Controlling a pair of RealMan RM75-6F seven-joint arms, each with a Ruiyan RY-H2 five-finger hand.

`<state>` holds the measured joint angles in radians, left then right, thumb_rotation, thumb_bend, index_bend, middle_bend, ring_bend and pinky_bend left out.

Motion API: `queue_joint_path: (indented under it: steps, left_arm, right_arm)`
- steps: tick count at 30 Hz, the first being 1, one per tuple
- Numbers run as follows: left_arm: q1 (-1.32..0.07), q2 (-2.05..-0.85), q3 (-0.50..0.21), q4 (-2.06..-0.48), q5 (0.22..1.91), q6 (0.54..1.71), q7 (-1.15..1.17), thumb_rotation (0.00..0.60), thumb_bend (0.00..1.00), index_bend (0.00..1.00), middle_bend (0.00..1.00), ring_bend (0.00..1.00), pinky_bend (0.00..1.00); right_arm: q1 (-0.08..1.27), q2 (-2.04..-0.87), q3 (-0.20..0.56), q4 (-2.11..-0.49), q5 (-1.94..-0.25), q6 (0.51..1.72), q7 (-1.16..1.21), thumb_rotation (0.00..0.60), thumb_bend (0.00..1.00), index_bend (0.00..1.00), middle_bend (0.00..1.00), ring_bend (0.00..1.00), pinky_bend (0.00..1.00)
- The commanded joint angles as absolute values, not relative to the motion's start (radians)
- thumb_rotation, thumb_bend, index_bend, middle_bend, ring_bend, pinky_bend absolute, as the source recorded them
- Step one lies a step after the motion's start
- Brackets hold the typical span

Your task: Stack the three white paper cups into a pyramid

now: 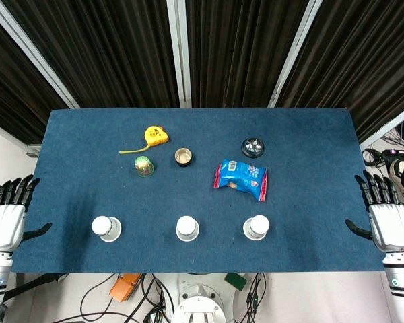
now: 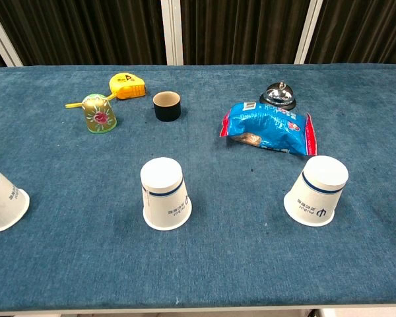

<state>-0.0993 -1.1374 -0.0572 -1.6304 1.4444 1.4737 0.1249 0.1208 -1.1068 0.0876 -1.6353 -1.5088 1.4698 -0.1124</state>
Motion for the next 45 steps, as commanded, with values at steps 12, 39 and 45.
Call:
queue_joint_path:
  steps: [12,39,45]
  left_arm:
    - [-0.187,-1.064,0.002,-1.776,1.569,1.325,0.080,0.600,0.12,0.21,0.07,0.00,0.00]
    - [-0.292,-1.131,0.032,-1.792,1.419,1.085,0.130,0.600,0.24,0.28,0.07,0.00,0.00]
    - [-0.304,-1.141,0.032,-1.773,1.393,1.061,0.112,0.600,0.27,0.28,0.07,0.00,0.00]
  right_arm:
    - [0.099,-1.067,0.091,-1.645,-1.518,1.515,-0.091,0.600,0.27,0.00,0.00,0.00,0.00]
    - [0.105,-1.083,0.085,-1.589,-1.524,1.497,-0.030,0.600,0.27,0.00,0.00,0.00,0.00]
    - [0.110,-1.085,0.087,-1.590,-1.523,1.491,-0.037,0.600,0.27,0.00,0.00,0.00,0.00]
